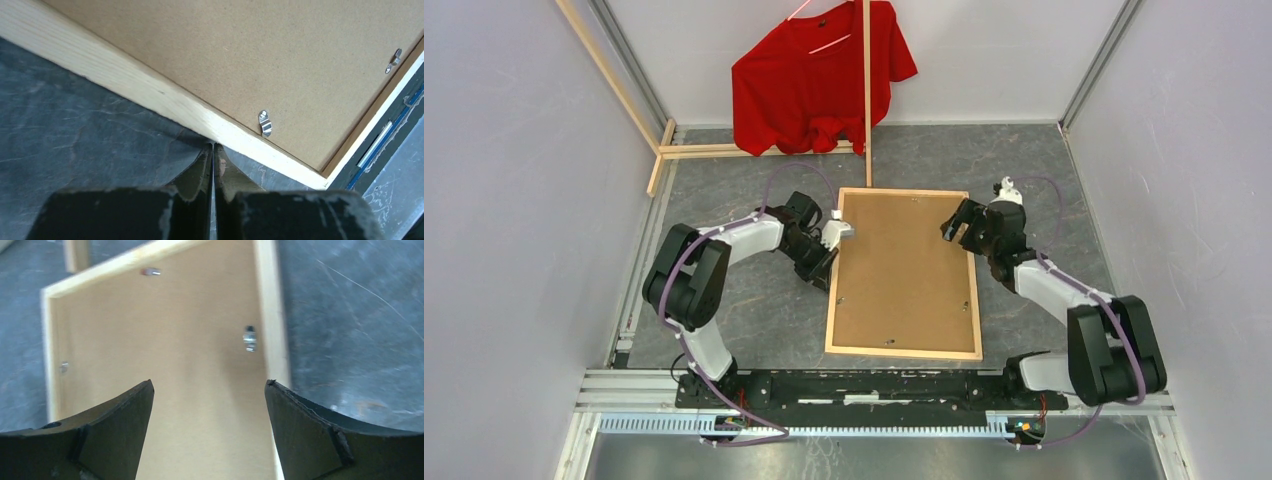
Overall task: Put the photo into the frame
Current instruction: Install the photo frame at the center of the board.
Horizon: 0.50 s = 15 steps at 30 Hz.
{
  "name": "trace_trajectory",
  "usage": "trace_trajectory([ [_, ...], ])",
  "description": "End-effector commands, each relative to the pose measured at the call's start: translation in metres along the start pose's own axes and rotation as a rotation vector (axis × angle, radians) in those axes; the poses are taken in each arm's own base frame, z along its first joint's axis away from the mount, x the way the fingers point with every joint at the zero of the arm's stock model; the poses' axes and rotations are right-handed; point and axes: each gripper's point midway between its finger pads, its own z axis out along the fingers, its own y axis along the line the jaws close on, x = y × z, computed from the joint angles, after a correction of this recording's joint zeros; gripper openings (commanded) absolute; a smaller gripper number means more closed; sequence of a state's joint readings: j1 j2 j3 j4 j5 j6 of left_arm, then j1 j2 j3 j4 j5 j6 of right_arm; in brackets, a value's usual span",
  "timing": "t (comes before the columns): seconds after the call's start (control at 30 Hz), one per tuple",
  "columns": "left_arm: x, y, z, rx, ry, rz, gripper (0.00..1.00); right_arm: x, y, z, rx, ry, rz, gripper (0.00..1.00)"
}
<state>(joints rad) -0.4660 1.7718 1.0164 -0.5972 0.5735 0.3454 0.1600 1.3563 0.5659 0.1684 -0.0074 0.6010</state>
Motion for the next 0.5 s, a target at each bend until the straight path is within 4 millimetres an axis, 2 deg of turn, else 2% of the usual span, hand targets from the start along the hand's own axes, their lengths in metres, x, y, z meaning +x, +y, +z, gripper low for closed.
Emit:
trace_trajectory([
  [0.0,-0.041,0.024,-0.029,-0.032,-0.116,0.042,0.09,-0.049,0.051,-0.017,-0.099,-0.187,-0.016,0.86],
  [0.1,-0.067,0.042,-0.045,0.023,-0.201,-0.036,0.12,-0.042,0.087,-0.013,-0.17,-0.165,-0.055,0.83],
  [0.13,-0.075,0.047,-0.048,0.033,-0.221,-0.059,0.14,-0.034,0.1,-0.01,-0.195,-0.143,-0.071,0.82],
  [0.27,-0.098,0.054,-0.042,0.089,-0.247,-0.106,0.27,0.001,0.149,0.011,-0.264,-0.062,-0.147,0.76],
  [0.47,-0.099,0.073,-0.024,0.126,-0.237,-0.19,0.27,0.051,0.208,0.034,-0.334,0.017,-0.255,0.69],
])
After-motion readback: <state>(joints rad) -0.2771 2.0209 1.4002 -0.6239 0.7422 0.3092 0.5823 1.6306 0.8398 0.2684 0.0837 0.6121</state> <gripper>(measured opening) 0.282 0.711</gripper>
